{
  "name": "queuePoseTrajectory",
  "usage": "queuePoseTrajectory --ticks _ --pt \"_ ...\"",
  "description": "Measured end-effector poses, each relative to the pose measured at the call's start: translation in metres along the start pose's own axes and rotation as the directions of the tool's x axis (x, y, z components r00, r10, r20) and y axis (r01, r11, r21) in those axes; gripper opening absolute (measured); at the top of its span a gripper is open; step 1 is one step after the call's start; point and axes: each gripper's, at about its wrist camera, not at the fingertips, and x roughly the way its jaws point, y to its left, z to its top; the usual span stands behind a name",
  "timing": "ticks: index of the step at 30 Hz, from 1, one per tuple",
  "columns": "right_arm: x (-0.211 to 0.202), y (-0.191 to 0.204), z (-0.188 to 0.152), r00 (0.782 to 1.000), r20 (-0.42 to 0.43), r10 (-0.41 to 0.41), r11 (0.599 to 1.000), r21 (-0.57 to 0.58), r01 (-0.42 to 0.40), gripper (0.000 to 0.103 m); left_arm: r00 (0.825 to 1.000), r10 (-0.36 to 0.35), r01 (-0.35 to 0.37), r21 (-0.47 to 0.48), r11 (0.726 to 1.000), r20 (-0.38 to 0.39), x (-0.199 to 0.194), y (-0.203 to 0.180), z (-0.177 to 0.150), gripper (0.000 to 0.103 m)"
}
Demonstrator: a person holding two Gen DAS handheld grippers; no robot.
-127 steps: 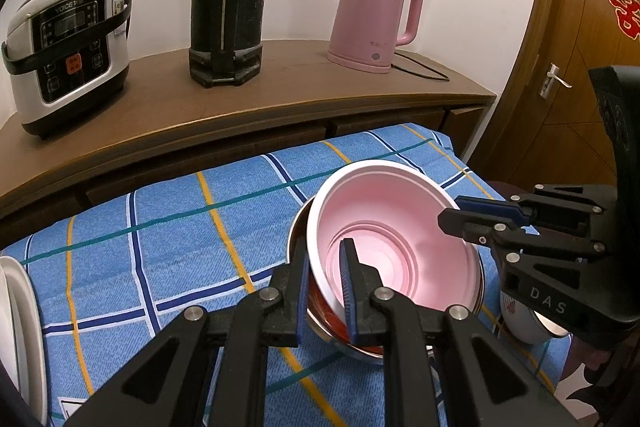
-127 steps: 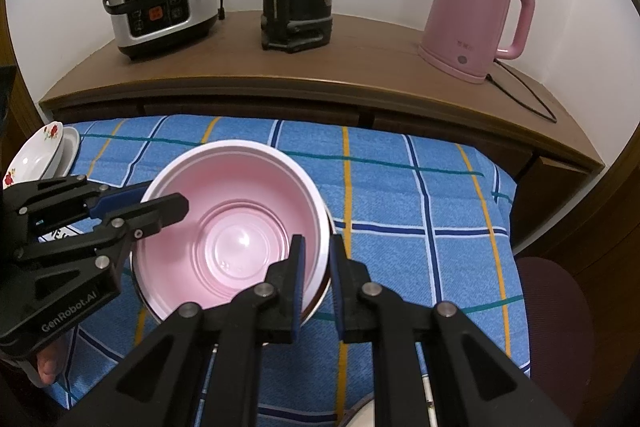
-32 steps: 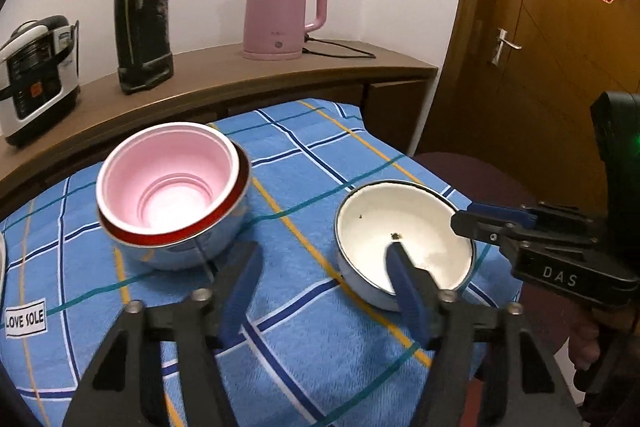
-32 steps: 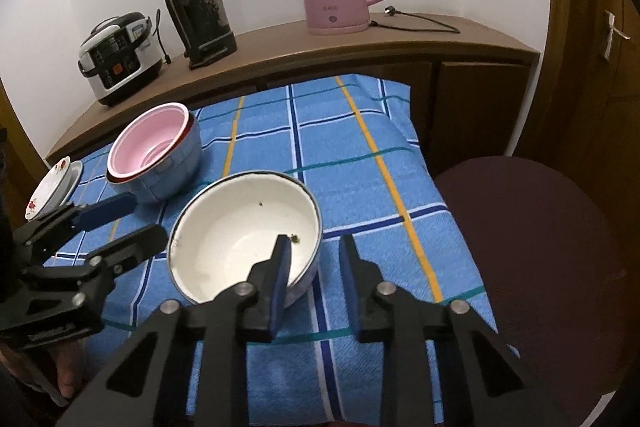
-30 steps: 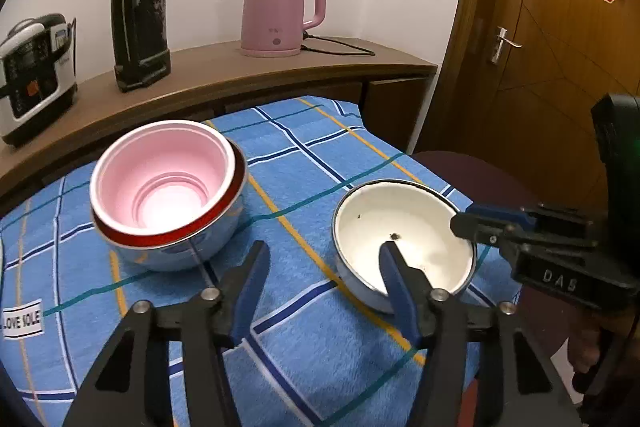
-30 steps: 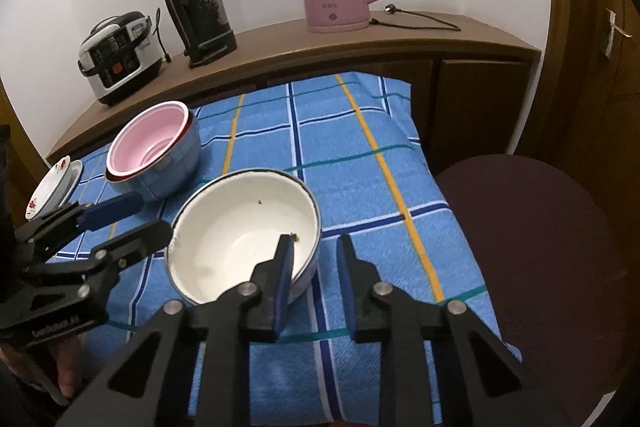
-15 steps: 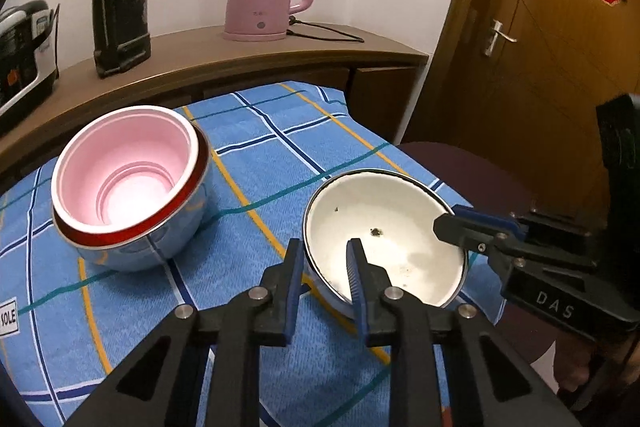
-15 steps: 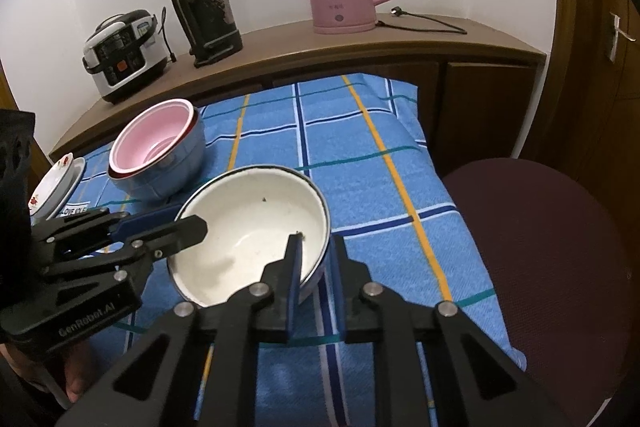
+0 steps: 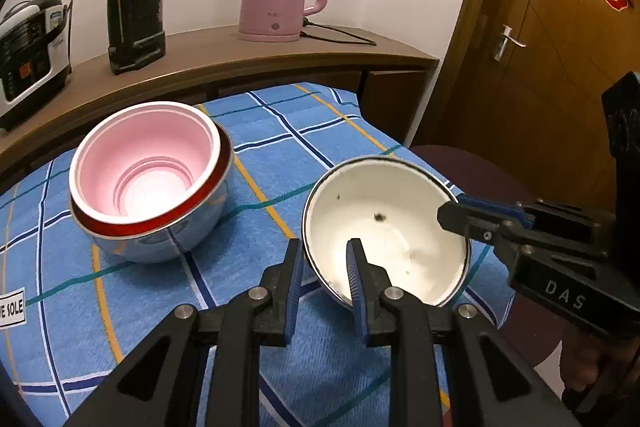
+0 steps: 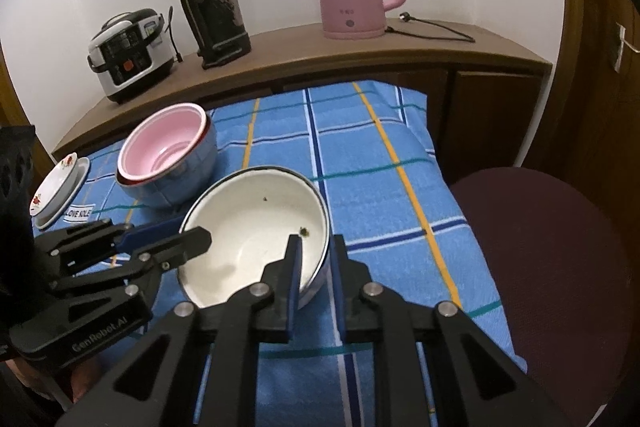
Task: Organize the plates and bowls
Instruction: 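Grasp the white enamel bowl rim with both grippers on opposite sides, then lift the white enamel bowl with both grippers over the pink bowl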
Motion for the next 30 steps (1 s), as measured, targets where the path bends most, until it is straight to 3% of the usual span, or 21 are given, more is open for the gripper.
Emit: queuePoseTrajectory --ticks 30 --pt "-0.021 0.028 0.03 0.994 0.09 0.057 0.997 -0.05 -0.053 0.014 0.994 0.025 -0.017 -0.075 0.997 0.105 -0.043 0.021 0.024 0.024"
